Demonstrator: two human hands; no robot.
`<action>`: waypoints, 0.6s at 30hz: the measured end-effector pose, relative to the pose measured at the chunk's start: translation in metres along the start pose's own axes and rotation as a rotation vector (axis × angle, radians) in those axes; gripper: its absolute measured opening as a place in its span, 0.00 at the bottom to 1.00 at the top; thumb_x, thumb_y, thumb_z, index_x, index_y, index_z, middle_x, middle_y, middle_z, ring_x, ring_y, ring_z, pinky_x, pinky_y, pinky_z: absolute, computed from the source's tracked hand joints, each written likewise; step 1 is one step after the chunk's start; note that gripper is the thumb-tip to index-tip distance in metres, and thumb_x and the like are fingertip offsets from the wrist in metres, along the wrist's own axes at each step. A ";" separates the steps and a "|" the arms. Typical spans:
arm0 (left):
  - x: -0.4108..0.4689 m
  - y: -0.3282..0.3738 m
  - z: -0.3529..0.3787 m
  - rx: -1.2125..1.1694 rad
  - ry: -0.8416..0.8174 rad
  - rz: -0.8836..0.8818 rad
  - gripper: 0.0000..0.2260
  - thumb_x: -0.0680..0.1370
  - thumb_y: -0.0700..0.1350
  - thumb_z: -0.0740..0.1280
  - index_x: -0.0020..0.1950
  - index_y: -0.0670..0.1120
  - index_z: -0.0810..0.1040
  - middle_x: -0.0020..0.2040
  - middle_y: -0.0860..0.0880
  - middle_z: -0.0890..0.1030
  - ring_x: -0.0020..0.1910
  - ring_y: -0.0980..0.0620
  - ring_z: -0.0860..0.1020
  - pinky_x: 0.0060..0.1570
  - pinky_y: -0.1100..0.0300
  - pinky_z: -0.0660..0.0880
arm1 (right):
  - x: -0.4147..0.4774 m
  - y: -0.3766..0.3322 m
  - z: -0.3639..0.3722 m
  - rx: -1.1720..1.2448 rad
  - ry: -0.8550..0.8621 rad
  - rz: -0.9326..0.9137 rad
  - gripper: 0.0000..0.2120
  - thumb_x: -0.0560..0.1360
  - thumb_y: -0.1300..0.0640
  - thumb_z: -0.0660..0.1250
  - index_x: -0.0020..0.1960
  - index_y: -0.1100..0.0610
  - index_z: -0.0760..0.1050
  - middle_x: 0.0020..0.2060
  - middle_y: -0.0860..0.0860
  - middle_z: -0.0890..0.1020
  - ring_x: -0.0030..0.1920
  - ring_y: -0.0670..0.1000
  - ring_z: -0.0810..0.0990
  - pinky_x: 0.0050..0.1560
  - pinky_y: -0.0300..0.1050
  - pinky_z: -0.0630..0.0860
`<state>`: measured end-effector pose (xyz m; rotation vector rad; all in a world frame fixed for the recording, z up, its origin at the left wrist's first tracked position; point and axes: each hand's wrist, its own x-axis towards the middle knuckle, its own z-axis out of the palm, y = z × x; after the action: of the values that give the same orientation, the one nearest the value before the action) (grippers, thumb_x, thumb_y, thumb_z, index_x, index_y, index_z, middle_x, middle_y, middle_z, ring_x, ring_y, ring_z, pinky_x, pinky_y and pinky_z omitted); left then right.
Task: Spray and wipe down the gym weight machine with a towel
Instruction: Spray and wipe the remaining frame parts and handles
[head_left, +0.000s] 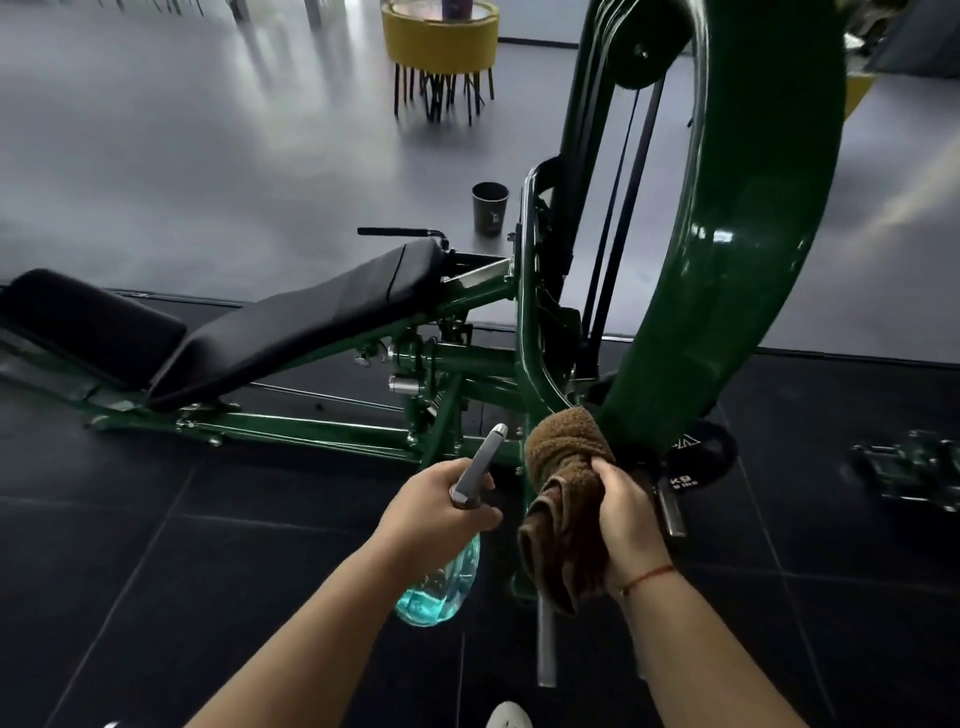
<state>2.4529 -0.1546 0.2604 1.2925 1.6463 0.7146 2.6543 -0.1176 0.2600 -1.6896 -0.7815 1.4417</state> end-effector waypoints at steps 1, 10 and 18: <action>0.003 0.001 -0.001 0.017 0.010 0.001 0.09 0.66 0.51 0.76 0.44 0.59 0.80 0.36 0.60 0.80 0.36 0.54 0.78 0.43 0.54 0.77 | 0.002 -0.003 0.003 0.000 -0.007 0.013 0.13 0.79 0.49 0.63 0.51 0.56 0.83 0.51 0.54 0.86 0.55 0.56 0.83 0.66 0.57 0.75; 0.054 0.009 -0.004 -0.056 -0.006 -0.051 0.07 0.68 0.42 0.74 0.42 0.54 0.82 0.30 0.53 0.78 0.29 0.51 0.72 0.35 0.53 0.71 | 0.000 -0.025 0.025 -0.131 0.071 -0.188 0.11 0.83 0.51 0.61 0.58 0.54 0.78 0.52 0.53 0.82 0.53 0.54 0.81 0.62 0.58 0.76; 0.130 -0.002 -0.014 0.015 -0.152 -0.048 0.09 0.66 0.48 0.72 0.41 0.43 0.82 0.25 0.53 0.73 0.28 0.50 0.70 0.34 0.54 0.67 | 0.009 -0.040 0.061 -0.080 0.267 -0.250 0.18 0.72 0.41 0.61 0.56 0.48 0.77 0.55 0.52 0.81 0.57 0.53 0.80 0.64 0.59 0.75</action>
<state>2.4324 -0.0302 0.2265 1.2814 1.5568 0.5629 2.5973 -0.0795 0.2851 -1.7304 -0.8734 1.0038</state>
